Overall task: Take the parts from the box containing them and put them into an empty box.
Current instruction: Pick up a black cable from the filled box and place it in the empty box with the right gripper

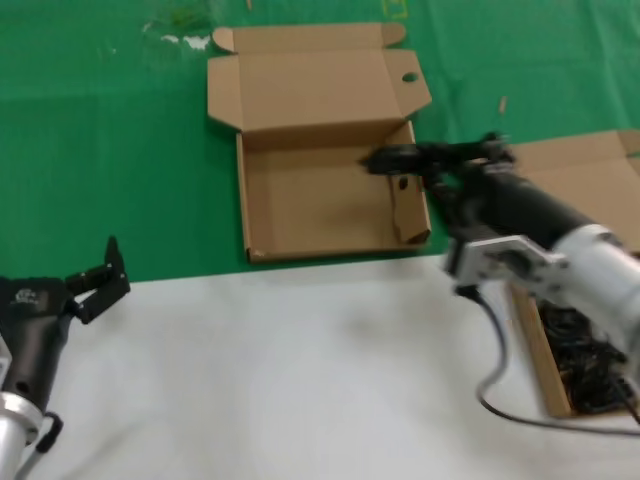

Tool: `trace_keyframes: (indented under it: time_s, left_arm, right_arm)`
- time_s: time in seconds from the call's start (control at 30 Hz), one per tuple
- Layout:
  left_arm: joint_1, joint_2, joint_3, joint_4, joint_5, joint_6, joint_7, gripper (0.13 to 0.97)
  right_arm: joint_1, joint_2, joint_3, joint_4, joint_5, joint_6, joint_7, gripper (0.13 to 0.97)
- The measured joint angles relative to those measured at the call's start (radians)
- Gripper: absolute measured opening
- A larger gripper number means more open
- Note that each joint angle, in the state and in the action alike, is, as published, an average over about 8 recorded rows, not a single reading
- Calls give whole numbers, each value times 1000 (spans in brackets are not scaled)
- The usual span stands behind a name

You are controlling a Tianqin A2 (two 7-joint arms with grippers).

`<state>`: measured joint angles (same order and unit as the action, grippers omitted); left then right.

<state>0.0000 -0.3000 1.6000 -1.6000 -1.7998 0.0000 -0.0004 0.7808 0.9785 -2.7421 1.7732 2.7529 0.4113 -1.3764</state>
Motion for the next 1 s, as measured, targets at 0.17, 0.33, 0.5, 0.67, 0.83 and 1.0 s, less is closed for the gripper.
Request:
trace_keyframes:
  time_s: [0.17, 0.33, 0.5, 0.67, 0.83, 1.0]
  left_arm:
    - [0, 0, 0, 0, 0, 0, 0, 966]
    - [0, 0, 0, 0, 0, 0, 0, 966]
    - [0, 0, 0, 0, 0, 0, 0, 966]
    - [0, 0, 0, 0, 0, 0, 0, 966]
    - [0, 0, 0, 0, 0, 0, 0, 966]
    - [0, 0, 0, 0, 0, 0, 0, 966]
  right_arm:
    - [46, -157, -8, -105, 0, -29, -62, 214]
    - [72, -270, -10, -217, 0, -62, -111, 214]
    - [80, -324, -11, -289, 0, -83, -141, 214]
    - [81, -343, -11, -318, 0, -91, -156, 214]
    - [80, -345, -11, -322, 0, -91, -159, 220]
    - [80, -345, -11, -322, 0, -91, -159, 250]
